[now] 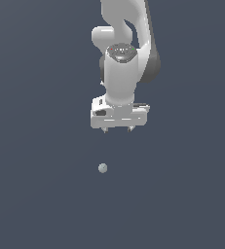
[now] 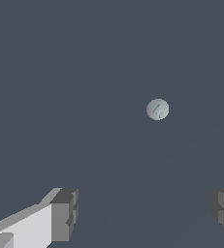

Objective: Pick up the object and move it to a goal position.

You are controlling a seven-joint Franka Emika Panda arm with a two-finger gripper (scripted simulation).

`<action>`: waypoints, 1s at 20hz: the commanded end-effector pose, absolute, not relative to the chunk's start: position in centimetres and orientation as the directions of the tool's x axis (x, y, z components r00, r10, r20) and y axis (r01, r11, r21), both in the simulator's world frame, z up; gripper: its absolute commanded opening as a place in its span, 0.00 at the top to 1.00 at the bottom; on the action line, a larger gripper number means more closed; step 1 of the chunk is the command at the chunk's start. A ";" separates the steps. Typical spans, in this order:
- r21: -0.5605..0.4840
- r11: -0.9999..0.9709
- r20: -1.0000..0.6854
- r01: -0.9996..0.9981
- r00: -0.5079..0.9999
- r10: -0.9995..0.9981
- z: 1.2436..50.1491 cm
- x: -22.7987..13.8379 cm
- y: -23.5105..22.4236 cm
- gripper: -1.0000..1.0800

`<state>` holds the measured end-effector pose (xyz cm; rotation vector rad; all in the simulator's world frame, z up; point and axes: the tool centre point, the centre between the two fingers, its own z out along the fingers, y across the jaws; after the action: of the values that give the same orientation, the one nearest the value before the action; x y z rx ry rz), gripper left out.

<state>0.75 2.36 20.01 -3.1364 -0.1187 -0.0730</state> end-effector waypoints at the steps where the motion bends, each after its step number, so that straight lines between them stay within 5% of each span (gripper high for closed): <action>1: 0.000 -0.997 0.047 0.076 0.996 0.076 20.0 0.8 2.4 0.04; 20: 0.004 -0.999 0.054 0.036 0.998 0.036 20.1 1.8 2.2 0.04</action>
<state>1.53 2.36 20.36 -3.1434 -0.0720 -0.0883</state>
